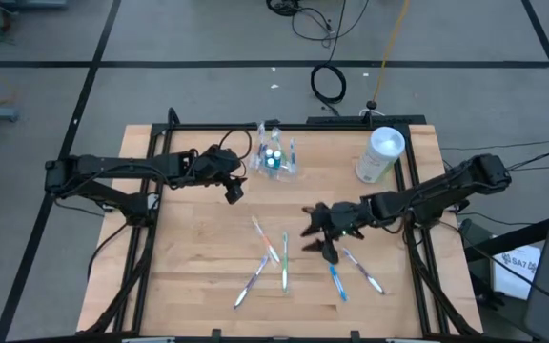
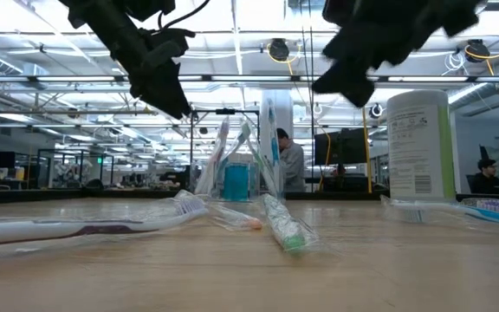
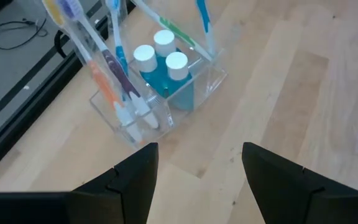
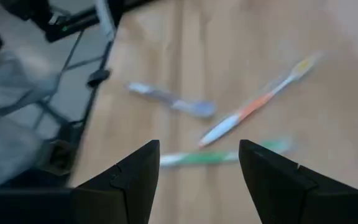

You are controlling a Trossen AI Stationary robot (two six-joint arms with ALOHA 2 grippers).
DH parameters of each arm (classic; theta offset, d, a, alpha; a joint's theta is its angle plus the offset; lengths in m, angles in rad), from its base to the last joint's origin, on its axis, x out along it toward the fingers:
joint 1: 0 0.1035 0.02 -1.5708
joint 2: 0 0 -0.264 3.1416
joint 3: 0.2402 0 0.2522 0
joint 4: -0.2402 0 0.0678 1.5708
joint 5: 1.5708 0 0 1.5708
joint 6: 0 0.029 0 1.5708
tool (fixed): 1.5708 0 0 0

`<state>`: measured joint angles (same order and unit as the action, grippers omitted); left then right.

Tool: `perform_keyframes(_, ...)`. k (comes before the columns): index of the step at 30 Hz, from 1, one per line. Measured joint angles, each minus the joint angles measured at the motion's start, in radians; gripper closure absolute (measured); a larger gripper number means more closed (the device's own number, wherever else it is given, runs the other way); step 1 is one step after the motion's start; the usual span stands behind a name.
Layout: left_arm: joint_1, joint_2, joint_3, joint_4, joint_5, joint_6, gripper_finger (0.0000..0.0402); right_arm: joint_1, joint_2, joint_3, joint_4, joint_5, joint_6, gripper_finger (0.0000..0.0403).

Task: Pick & Place toothbrushing station
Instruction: Put the right violet toothbrush into the transparent organizer

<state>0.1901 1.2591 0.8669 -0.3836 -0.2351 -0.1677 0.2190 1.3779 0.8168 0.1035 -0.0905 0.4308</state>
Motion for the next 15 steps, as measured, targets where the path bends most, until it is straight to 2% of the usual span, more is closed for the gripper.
perform_keyframes(4,0.000,0.000,0.000,0.002,-0.001,-0.003,0.0163,0.083,-0.001,0.078,-0.304,0.054,0.185,0.0190)
perform_keyframes(7,0.000,0.000,0.000,0.019,-0.001,-0.003,0.0163,0.136,0.000,0.093,-0.511,0.086,0.462,0.0190)
perform_keyframes(11,-0.004,0.000,0.000,0.020,-0.001,-0.003,0.0163,0.225,0.000,0.093,-0.765,0.020,0.795,0.0190)
perform_keyframes(15,-0.004,0.000,0.000,0.019,-0.001,-0.004,0.0163,0.317,0.000,0.093,-0.905,-0.011,0.987,0.0190)
